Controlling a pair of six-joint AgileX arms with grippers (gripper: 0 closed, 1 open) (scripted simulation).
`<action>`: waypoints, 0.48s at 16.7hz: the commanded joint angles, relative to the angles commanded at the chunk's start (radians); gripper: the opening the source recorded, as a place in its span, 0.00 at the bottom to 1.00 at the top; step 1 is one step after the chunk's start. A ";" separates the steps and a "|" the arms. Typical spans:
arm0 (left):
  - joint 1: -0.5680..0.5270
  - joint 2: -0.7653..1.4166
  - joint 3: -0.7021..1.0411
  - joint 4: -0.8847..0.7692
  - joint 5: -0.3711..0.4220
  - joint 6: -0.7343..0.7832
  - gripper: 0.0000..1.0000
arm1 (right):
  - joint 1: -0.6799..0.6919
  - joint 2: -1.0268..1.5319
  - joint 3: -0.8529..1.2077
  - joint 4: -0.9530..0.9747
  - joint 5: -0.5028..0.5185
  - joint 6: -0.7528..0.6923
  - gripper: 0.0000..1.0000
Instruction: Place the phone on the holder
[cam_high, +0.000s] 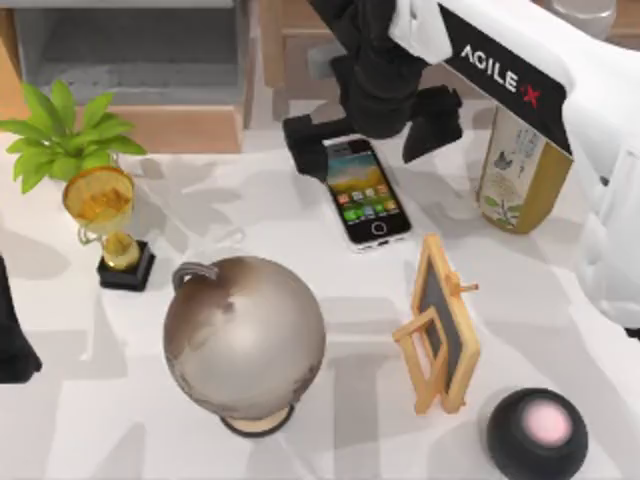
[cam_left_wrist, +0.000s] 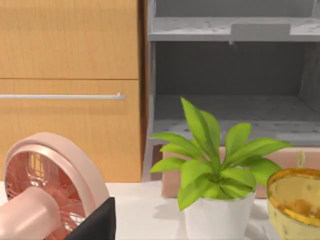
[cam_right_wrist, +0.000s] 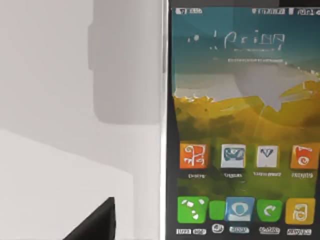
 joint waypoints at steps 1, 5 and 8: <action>0.000 0.000 0.000 0.000 0.000 0.000 1.00 | -0.002 0.006 0.013 0.001 0.003 0.001 1.00; 0.000 0.000 0.000 0.000 0.000 0.000 1.00 | -0.002 0.007 0.015 0.001 0.003 0.001 1.00; 0.000 0.000 0.000 0.000 0.000 0.000 1.00 | -0.001 0.018 0.005 0.019 0.004 0.002 1.00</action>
